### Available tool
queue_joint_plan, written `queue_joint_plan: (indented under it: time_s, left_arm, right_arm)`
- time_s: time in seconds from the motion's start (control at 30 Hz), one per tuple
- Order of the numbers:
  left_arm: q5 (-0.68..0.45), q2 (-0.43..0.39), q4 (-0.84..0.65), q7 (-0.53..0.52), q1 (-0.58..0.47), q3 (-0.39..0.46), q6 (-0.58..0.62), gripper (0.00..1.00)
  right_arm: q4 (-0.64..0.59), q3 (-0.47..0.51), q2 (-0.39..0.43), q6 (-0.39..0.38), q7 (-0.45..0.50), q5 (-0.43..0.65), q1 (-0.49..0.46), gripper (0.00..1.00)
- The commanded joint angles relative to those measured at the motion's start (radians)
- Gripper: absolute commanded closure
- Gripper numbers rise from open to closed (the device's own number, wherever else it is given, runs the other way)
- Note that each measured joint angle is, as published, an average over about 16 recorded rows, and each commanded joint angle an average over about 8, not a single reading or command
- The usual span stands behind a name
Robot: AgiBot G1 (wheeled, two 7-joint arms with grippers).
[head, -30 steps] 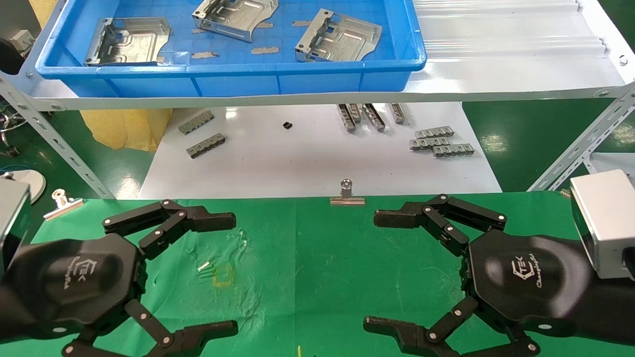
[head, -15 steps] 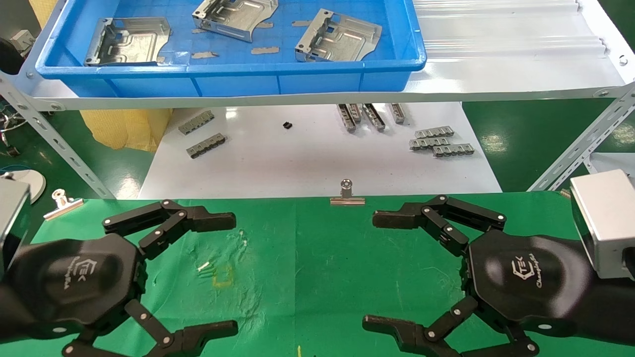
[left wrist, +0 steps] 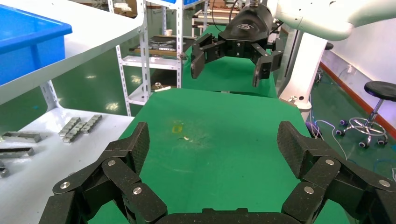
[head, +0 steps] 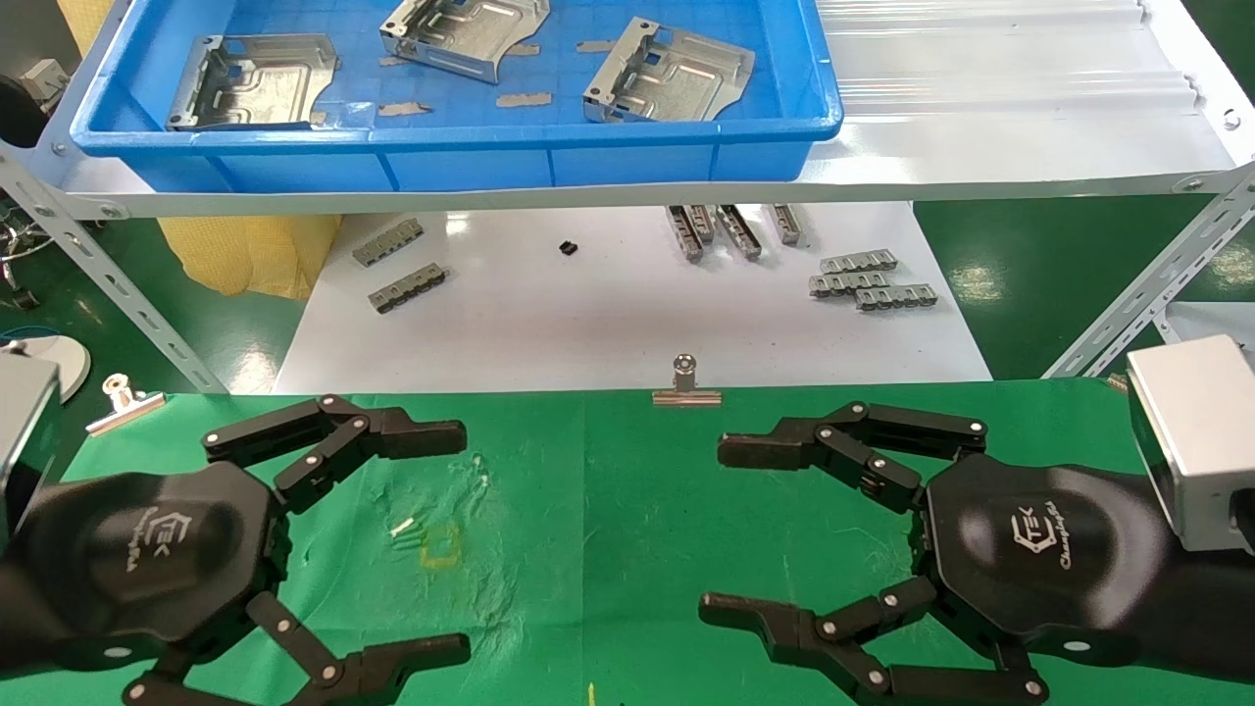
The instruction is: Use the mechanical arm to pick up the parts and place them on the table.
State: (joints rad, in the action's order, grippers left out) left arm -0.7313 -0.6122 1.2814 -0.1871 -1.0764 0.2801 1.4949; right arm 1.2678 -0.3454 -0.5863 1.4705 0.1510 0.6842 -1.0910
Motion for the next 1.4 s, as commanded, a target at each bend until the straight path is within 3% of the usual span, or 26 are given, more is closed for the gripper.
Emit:
queue_joint_plan:
  time_s: [0.03,1.0,1.17,1.4]
  left_arm:
    - [0.0,0.0,0.0,0.0,0.0,0.0,0.0,0.0]
    - [-0.008,-0.006,0.003,0.002,-0.021,-0.001,-0.009,0.0]
    - [-0.055,-0.039,-0.019,-0.004,-0.117,0.005,-0.05,0.0]
    - [-0.211,-0.177,-0.216,-0.017,-0.385,0.064,-0.147,0.0]
  right_arm:
    - [0.0,0.0,0.0,0.0,0.0,0.0,0.0,1.0]
    - [0.0,0.0,0.0,0.0,0.0,0.0,0.0,1.0]
    - [0.0,0.0,0.0,0.0,0.0,0.0,0.0,1.0]
    - [0.0,0.0,0.0,0.0,0.0,0.0,0.0,1.0]
